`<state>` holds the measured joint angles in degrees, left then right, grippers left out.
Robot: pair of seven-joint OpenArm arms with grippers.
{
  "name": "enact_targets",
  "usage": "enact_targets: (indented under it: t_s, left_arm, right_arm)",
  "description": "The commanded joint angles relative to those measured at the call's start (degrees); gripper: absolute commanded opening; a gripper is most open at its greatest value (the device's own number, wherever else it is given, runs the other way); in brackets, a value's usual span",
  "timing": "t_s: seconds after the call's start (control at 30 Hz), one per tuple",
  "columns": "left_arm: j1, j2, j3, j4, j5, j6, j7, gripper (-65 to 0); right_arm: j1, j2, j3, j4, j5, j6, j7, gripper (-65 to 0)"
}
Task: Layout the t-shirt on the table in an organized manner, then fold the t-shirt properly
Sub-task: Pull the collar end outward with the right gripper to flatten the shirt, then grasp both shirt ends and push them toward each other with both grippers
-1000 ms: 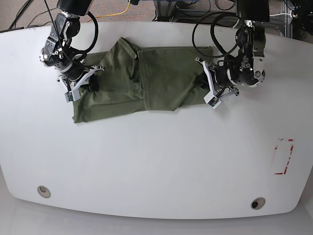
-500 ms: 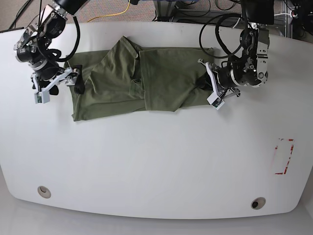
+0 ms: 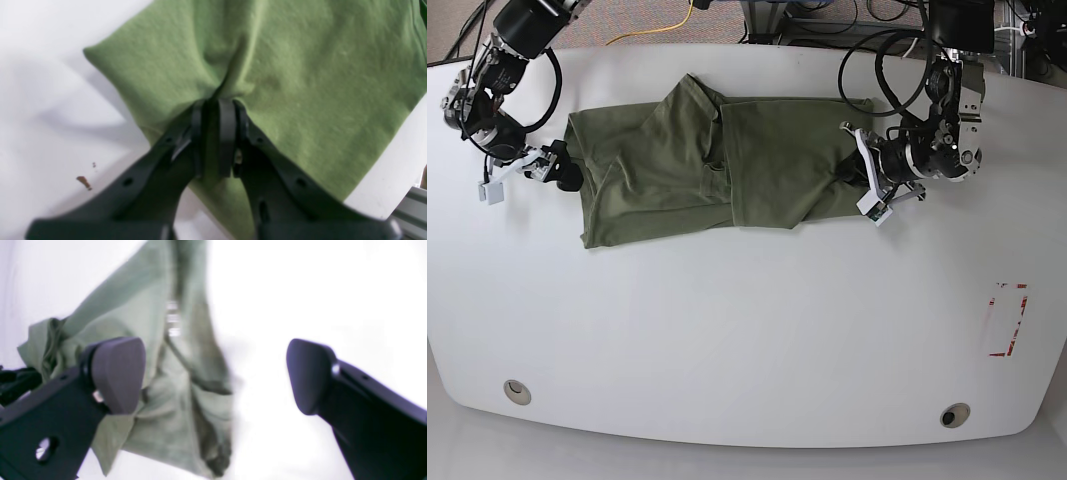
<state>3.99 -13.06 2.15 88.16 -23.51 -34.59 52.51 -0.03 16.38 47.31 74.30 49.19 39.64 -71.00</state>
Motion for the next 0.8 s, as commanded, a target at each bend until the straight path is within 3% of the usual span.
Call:
enact_targets:
  t_s: [0.0, 0.23, 0.63, 0.77]
  left_arm:
    - [0.36, -0.79, -0.09, -0.47, 4.91, 1.14, 4.24, -59.4]
    - [0.36, -0.79, 0.53, -0.47, 4.91, 1.14, 4.24, -59.4]
    - [0.01, -0.79, 2.9, -0.29, 4.91, 1.14, 4.15, -59.4]
    - [0.01, -0.79, 3.17, -0.2, 4.91, 1.14, 4.15, -59.4]
  right_arm:
    - [1.92, 1.68, 0.12, -2.17, 1.76, 0.36, 1.07, 0.0]
    - [1.83, 1.24, -3.75, -3.58, 2.02, 0.36, 1.16, 0.0]
    - [0.08, -6.23, -10.52, -1.73, 2.02, 0.36, 1.33, 0.0]
    - [-1.51, -6.67, -12.98, 1.08, 1.93, 0.36, 1.33, -6.8]
